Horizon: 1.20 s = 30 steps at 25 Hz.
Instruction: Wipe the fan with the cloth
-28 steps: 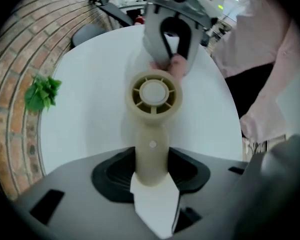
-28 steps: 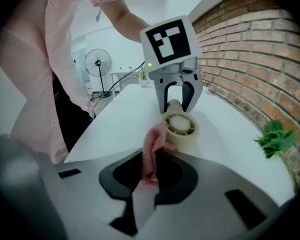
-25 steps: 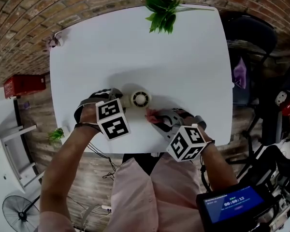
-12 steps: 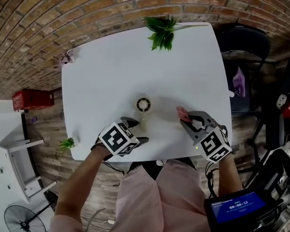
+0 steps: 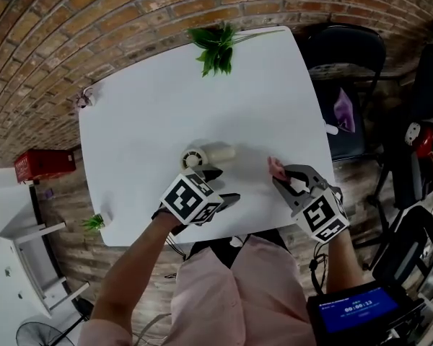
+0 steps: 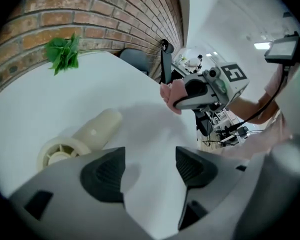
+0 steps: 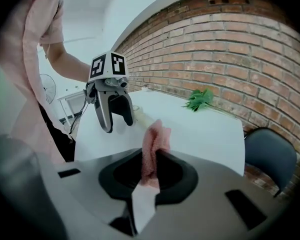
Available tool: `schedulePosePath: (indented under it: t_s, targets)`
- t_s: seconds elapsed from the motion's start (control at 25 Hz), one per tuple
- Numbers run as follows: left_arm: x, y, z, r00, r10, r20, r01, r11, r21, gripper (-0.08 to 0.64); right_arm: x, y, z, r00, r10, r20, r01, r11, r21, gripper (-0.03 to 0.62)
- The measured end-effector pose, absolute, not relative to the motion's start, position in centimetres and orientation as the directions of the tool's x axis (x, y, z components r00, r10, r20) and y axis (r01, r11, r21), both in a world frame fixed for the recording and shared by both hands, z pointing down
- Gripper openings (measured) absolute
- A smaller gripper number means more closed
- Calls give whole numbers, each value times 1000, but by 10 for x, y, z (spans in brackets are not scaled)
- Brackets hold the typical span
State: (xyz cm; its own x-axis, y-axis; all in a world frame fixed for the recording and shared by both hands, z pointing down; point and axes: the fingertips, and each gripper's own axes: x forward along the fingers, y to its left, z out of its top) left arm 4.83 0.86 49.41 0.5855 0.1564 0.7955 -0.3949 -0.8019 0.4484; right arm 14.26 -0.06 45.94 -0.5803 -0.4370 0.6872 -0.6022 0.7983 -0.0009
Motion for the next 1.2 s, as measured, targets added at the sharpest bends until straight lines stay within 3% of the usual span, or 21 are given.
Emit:
schedulePosePath:
  t_s: [0.2, 0.4, 0.6, 0.76, 0.8, 0.96, 1.2]
  targets:
    - [31, 2, 454, 608, 102, 788, -370, -841, 394, 319, 123, -4, 459, -608, -400, 686, -551, 834, -2, 55]
    - [-9, -47, 435, 486, -85, 870, -383, -916, 124, 339, 86, -7, 460, -648, -339, 682, -480, 877, -21, 55]
    - [-11, -56, 481, 336, -55, 940, -230, -973, 26, 402, 48, -5, 467, -664, -273, 696, -442, 894, -70, 55]
    - [-5, -58, 505, 280, -35, 959, -137, -991, 4, 397, 28, -4, 481, -664, -243, 707, -456, 881, -125, 55]
    - [-6, -60, 507, 269, -36, 962, -119, -993, -4, 357, 24, -3, 485, -665, -234, 709, -458, 878, -140, 55]
    - [-6, -62, 507, 283, -14, 959, -97, -995, 14, 357, 7, -8, 499, -642, -240, 728, -497, 853, -156, 55]
    - [-6, -62, 507, 305, -20, 952, -111, -994, 14, 357, -4, -30, 508, -565, -306, 766, -658, 728, -195, 55]
